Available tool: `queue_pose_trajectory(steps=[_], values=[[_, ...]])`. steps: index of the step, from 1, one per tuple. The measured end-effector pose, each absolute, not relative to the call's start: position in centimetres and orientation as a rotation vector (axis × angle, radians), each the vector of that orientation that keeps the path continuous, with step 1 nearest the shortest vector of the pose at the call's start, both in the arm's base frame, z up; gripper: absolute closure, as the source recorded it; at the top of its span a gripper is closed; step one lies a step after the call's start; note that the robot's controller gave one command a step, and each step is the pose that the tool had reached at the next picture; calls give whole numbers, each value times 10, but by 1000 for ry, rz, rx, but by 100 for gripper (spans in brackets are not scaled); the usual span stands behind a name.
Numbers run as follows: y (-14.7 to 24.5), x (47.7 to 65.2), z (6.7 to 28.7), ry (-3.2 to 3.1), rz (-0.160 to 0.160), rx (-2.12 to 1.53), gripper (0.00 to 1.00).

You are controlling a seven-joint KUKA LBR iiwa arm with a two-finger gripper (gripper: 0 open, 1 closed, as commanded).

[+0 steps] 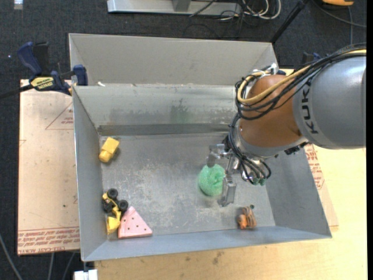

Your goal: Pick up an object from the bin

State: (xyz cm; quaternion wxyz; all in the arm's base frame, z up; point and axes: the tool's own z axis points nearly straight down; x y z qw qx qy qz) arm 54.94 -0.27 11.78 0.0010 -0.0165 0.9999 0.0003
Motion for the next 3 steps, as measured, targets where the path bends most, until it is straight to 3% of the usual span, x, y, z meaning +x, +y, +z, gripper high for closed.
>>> queue_pose_trajectory(steps=[1,2,3], values=[[-1,564,74,3128,3,-102,100],[-1,564,74,3128,3,-102,100],[-19,543,259,3128,-1,-129,100]])
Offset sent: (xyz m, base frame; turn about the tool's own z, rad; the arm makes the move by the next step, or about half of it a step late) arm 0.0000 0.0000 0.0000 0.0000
